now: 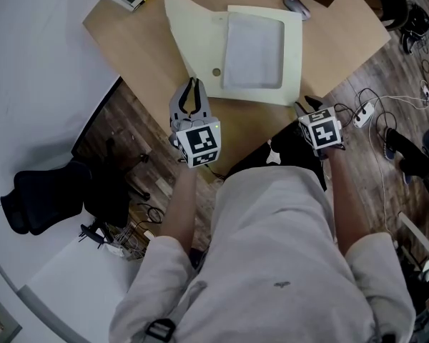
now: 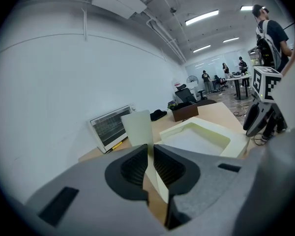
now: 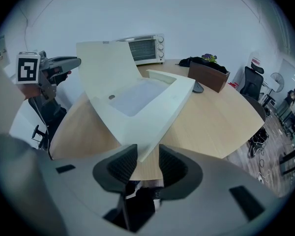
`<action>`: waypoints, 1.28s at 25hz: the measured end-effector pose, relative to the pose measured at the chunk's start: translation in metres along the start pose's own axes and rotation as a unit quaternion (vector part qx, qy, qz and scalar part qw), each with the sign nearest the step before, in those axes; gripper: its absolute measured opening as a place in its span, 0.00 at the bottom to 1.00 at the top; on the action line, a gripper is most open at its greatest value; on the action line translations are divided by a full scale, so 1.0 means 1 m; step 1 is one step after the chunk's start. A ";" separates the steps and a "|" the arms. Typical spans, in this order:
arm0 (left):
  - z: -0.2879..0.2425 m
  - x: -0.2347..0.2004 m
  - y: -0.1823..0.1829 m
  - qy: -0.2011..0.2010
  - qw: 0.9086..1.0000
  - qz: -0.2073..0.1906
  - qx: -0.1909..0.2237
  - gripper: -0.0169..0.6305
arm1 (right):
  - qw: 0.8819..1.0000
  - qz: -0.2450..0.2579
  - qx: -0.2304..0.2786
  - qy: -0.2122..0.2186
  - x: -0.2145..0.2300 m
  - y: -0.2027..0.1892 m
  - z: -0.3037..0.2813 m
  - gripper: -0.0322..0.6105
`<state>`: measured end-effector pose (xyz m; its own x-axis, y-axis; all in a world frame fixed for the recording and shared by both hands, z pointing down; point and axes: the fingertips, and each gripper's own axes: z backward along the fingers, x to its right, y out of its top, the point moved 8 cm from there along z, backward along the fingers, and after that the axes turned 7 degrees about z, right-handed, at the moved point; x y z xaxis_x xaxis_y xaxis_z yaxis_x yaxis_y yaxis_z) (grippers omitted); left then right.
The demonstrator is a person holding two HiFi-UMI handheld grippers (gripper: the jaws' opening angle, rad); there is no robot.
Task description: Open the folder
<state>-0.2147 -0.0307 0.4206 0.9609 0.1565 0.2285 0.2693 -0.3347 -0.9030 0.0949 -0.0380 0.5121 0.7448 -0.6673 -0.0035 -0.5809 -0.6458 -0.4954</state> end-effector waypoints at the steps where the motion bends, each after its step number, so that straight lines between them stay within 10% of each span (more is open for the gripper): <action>1: 0.001 -0.003 -0.001 0.004 1.000 0.004 0.000 0.09 | 1.000 0.002 0.000 -0.001 -0.001 0.000 0.000 0.25; 32: -0.004 -0.073 -0.061 0.117 0.983 0.094 -0.110 0.05 | 1.000 0.012 0.000 0.004 -0.001 0.002 -0.001 0.26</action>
<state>-0.3015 -0.0256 0.4608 0.9768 -0.1365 0.1649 0.0676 -0.5340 -0.8427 0.0923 -0.0387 0.5118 0.7277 -0.6858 -0.0082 -0.5986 -0.6292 -0.4957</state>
